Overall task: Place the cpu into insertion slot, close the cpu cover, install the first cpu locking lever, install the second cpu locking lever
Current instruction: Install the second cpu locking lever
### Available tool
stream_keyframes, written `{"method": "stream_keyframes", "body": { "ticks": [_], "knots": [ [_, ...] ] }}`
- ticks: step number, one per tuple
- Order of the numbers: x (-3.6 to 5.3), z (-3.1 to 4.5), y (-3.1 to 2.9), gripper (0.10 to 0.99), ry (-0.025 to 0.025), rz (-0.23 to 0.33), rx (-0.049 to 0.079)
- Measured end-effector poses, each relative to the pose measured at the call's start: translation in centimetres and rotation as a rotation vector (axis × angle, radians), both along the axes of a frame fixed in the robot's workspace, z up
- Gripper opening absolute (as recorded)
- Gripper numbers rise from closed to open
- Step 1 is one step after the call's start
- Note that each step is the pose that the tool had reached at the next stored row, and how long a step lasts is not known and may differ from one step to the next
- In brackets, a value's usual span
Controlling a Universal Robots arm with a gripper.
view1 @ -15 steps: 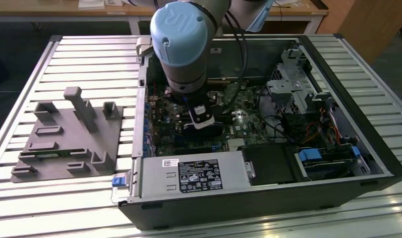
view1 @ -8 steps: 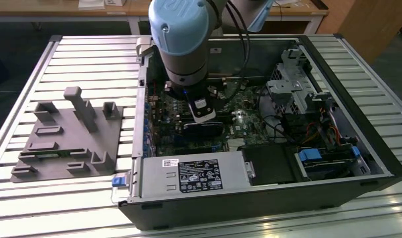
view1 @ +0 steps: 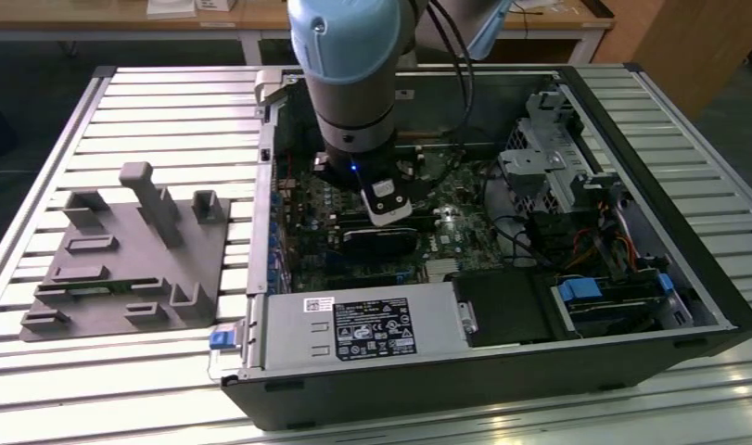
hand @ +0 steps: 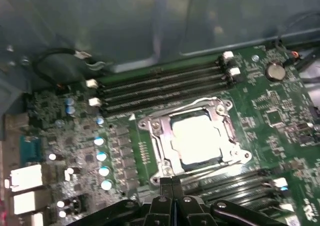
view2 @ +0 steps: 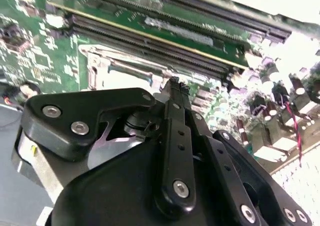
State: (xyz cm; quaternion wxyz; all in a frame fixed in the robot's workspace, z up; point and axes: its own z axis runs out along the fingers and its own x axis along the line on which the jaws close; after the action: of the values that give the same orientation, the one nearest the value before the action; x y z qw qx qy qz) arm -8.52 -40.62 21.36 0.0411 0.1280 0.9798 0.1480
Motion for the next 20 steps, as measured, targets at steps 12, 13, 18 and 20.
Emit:
{"method": "stream_keyframes", "body": {
  "ticks": [12,13,18,20],
  "knots": [
    [1.89,-0.01,1.66,0.106,0.0005,-0.001,-0.025],
    [1.95,-0.01,1.87,0.106,0.0005,-0.001,-0.033],
    [2.41,-0.01,2.76,0.106,0.0023,-0.001,-0.071],
    [2.74,-0.02,3.0,0.106,0.0032,-0.001,-0.073]
  ]
}}
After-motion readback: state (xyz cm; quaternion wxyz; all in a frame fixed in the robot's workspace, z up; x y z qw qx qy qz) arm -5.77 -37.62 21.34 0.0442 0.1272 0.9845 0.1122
